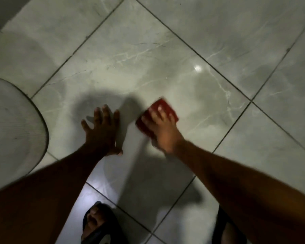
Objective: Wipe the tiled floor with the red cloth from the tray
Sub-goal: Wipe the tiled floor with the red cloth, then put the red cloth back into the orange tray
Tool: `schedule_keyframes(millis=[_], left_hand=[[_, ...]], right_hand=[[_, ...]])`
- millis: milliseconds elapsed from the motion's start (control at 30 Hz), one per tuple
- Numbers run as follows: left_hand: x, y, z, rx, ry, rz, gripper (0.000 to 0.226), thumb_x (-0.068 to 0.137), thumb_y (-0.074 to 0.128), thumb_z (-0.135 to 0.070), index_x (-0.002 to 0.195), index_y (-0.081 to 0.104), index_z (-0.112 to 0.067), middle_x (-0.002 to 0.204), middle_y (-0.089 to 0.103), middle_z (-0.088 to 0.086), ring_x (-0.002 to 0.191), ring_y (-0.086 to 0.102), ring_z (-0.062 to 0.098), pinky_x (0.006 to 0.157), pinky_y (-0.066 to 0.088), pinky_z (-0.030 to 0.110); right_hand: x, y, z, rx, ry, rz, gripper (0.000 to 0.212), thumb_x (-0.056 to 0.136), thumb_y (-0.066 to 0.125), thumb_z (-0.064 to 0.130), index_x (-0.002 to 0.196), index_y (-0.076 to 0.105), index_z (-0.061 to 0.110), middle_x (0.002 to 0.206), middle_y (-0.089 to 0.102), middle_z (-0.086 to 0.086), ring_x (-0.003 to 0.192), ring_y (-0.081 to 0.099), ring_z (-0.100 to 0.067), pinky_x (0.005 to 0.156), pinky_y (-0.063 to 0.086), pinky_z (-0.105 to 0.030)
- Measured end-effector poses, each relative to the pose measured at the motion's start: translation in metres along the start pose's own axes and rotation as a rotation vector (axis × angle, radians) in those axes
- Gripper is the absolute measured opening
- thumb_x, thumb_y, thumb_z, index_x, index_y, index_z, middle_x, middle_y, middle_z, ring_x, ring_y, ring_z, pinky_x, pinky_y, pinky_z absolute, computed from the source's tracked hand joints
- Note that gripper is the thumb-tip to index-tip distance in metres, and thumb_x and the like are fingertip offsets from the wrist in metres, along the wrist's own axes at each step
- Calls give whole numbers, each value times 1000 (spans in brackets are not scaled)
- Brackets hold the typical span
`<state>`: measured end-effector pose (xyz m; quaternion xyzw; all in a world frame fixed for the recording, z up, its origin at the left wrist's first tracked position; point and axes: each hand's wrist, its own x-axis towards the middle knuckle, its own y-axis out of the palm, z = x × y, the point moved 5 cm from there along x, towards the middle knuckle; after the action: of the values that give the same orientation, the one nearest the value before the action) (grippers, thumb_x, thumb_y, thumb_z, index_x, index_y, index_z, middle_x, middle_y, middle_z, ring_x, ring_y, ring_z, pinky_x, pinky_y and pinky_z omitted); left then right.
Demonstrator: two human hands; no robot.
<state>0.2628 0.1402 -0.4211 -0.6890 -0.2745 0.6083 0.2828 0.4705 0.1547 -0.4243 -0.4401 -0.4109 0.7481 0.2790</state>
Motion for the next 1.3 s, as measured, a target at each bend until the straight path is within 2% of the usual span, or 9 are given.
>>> schedule_keyframes(millis=[100,267,367,500,567,767,967,1167,1300], left_hand=[[-31,6,-5,93,3,-33,141,57,73,-68,146,-27,-24,157,-28,19,144,-20,44,110,4,74],[-112,5,-39,-138,-150,-25,112,73,43,-78,149,-17,-21,161,-15,15,147,-9,42,113,7,65],[-155,-17,-75,-613,-284,56,101,81,39,-75,152,2,-15,163,5,13,149,3,34,117,12,52],[-206,-100,-99,-1408,-432,-46,54,71,55,-73,88,71,-24,96,77,0,92,72,15,74,57,28],[-229,-145,-83,-1604,-439,-183,32,75,67,-58,71,73,-27,71,77,-10,72,73,5,57,54,16],[-311,-237,9,-1866,-207,-334,28,80,71,-36,104,75,-22,104,76,8,100,72,26,85,55,41],[-378,-244,142,-2115,-197,-527,36,88,61,-17,124,63,-14,118,71,14,108,68,30,80,58,41],[-405,-205,259,-2115,-526,-720,19,91,60,-21,108,66,-25,103,77,3,89,74,26,60,59,38],[-389,-174,302,-2113,-683,-710,28,92,59,-18,120,61,-20,106,70,5,89,69,22,79,57,46]], right_hand=[[-100,30,-34,-53,-101,111,74,88,53,18,152,20,36,166,9,-2,151,3,-35,116,12,-60],[-172,6,-77,581,519,271,60,91,60,-1,145,41,16,158,29,-21,133,47,-30,108,41,-42],[-164,-52,10,1015,438,140,40,92,64,9,131,59,17,132,62,-18,87,68,5,73,52,-12],[-146,-147,123,1206,269,47,45,96,54,20,141,46,22,136,60,-2,115,61,-14,93,52,-25],[-145,-200,153,1069,278,-67,51,96,52,30,144,34,29,137,57,-1,120,59,-16,99,52,-32],[-145,-306,248,863,-117,-24,94,82,74,30,152,13,23,161,17,-10,148,24,-27,113,39,-45],[-96,-340,352,1582,96,310,7,85,69,23,91,67,26,97,69,-2,90,64,-18,76,52,-33],[-23,-305,474,1450,149,306,15,81,70,2,87,78,13,92,75,-12,88,70,-23,84,56,-34],[21,-257,520,1185,154,274,21,79,74,11,100,73,15,98,71,-8,88,67,-20,81,55,-31]])
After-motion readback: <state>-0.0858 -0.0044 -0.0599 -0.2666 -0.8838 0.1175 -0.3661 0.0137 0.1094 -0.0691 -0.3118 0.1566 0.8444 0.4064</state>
